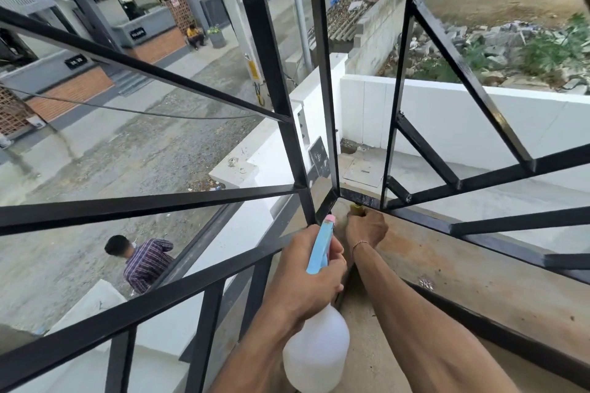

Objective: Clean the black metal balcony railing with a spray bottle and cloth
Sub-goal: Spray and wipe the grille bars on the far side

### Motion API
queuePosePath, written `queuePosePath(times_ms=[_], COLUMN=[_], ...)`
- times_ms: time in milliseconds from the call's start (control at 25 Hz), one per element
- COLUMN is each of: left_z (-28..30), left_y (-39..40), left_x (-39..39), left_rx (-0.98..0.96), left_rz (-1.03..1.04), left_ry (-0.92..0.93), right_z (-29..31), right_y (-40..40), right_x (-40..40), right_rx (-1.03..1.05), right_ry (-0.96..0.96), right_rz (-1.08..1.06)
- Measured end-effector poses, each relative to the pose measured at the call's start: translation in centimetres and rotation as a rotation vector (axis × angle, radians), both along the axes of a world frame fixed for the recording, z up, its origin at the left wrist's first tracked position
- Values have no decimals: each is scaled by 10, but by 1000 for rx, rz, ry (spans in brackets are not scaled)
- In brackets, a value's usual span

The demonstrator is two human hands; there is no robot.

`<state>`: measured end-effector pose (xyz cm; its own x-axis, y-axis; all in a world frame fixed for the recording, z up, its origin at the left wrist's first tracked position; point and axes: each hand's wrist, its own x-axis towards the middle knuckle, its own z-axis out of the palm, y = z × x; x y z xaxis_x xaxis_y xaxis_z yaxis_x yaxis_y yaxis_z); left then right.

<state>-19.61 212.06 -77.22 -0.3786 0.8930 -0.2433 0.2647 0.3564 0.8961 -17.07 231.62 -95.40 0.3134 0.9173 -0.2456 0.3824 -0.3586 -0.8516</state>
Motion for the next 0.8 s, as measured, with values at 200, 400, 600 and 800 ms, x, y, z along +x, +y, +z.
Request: queuePosePath(times_ms=[200, 400, 600, 800], left_z=[-4, -12, -16, -21], left_y=[4, 23, 47, 59], left_x=[4, 13, 29, 44], left_rx=[5, -28, -40, -40], left_rz=[-27, -104, -166, -205], left_ry=[-1, -1, -11, 0], right_z=[7, 23, 73, 94], right_y=[-27, -70, -94, -74], right_x=[0, 60, 143, 175], right_rx=[70, 23, -4, 87], right_ry=[288, 664, 1470, 649], right_rz=[-140, -135, -187, -189])
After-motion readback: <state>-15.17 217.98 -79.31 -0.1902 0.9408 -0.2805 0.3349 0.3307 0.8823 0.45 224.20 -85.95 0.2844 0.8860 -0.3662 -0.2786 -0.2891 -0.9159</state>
